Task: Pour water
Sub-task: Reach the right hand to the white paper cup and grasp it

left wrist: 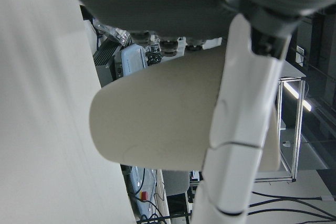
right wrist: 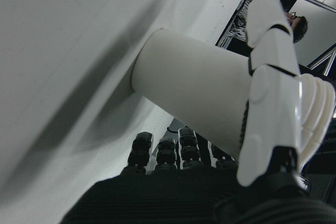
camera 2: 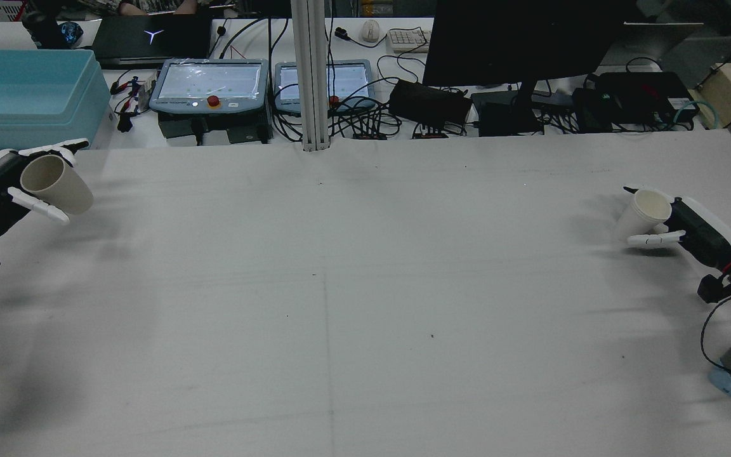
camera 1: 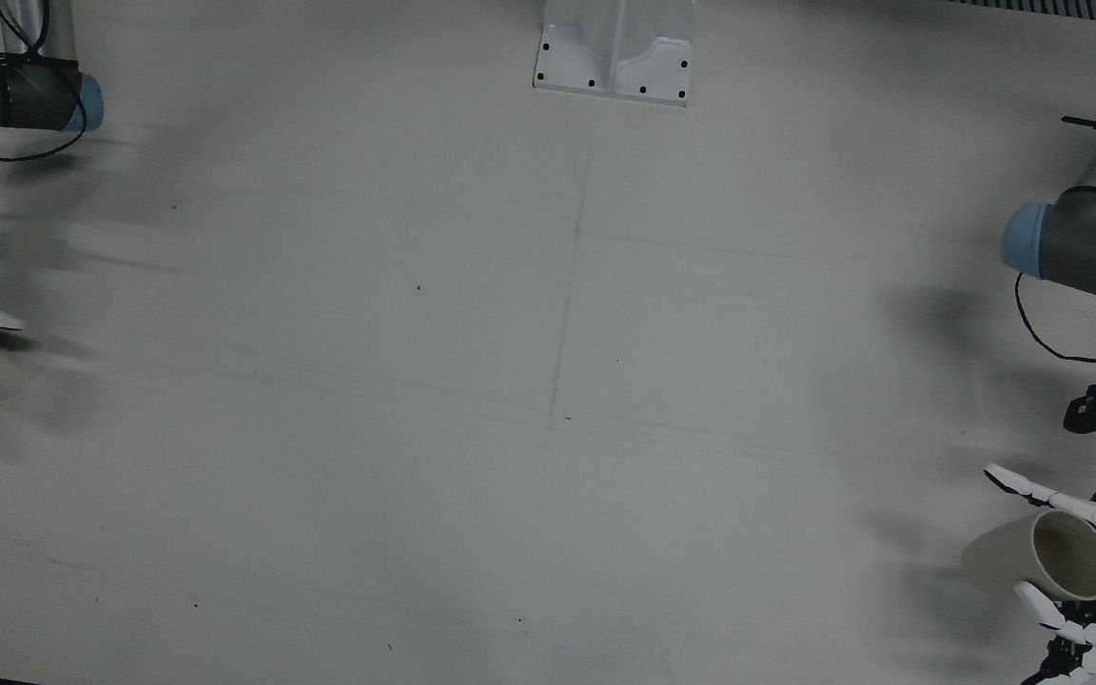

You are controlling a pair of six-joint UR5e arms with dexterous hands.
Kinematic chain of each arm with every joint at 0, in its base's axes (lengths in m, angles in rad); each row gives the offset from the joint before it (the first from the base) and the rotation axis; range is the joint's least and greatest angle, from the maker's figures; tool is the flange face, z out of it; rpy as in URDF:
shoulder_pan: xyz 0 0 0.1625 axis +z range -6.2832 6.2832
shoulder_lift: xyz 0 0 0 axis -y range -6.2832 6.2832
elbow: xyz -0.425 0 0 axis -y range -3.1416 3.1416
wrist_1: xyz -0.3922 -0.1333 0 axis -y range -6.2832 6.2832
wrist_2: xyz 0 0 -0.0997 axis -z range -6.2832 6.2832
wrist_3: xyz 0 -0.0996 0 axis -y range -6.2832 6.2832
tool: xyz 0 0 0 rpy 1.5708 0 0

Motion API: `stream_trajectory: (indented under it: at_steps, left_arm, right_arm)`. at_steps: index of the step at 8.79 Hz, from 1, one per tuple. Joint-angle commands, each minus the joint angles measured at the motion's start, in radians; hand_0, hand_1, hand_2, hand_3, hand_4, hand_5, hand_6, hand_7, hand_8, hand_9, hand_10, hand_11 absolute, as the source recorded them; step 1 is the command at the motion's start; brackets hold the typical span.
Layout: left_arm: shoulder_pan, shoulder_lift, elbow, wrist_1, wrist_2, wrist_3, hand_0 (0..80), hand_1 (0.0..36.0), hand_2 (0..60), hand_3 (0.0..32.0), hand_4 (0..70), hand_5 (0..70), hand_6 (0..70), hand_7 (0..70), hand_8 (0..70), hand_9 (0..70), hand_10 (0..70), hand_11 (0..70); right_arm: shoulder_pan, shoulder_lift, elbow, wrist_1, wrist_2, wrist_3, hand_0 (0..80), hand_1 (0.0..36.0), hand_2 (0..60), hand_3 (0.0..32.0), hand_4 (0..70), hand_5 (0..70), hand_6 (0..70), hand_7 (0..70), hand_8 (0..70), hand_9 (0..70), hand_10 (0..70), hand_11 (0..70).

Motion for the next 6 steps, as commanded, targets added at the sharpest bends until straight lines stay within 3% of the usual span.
stream_trajectory:
  at_steps: [1,2,3,4,6]
  left_arm:
    - [-0.016,0.037,-0.015,-0.021,0.000,0.001,80.0,17.2,0.0,0.0,45.3,70.0,10.2,20.4,6.8,4.1,0.8,3.2]
    - [-0.015,0.053,-0.031,-0.021,0.000,0.001,80.0,17.0,0.0,0.0,45.3,70.0,10.3,20.7,6.8,4.1,0.9,3.2]
    - [-0.021,0.056,-0.036,-0.021,0.000,0.001,80.0,17.3,0.0,0.0,45.3,70.0,10.4,21.1,6.9,4.2,0.9,3.2]
    - [-0.021,0.056,-0.039,-0.021,0.002,0.001,80.0,17.4,0.0,0.0,45.5,70.0,10.5,21.2,6.9,4.2,0.7,3.0]
    - [-0.013,0.048,-0.070,-0.004,0.000,0.004,80.0,17.5,0.0,0.0,47.0,70.0,11.1,22.3,7.0,4.6,0.8,3.3]
  right_arm:
    - [-0.036,0.020,0.011,-0.009,0.052,0.003,49.5,17.4,42.1,0.0,36.1,44.7,46.8,51.4,39.5,52.6,53.3,70.0]
    - [-0.031,0.020,0.017,-0.009,0.053,0.004,47.9,13.9,40.8,0.0,37.5,53.7,54.3,61.0,48.7,65.0,64.5,70.0]
    - [-0.020,0.014,0.028,-0.007,0.068,0.009,47.9,11.9,33.1,0.0,34.4,61.9,51.1,63.8,49.5,67.4,69.2,70.0]
    - [-0.017,-0.038,0.119,-0.016,0.111,0.009,48.6,13.0,31.6,0.0,32.7,64.7,48.1,62.7,46.6,63.8,66.2,70.0]
    - [0.060,-0.129,0.344,-0.067,0.118,-0.003,50.2,15.9,36.8,0.0,39.8,70.0,52.4,66.1,45.5,61.8,61.1,70.0]
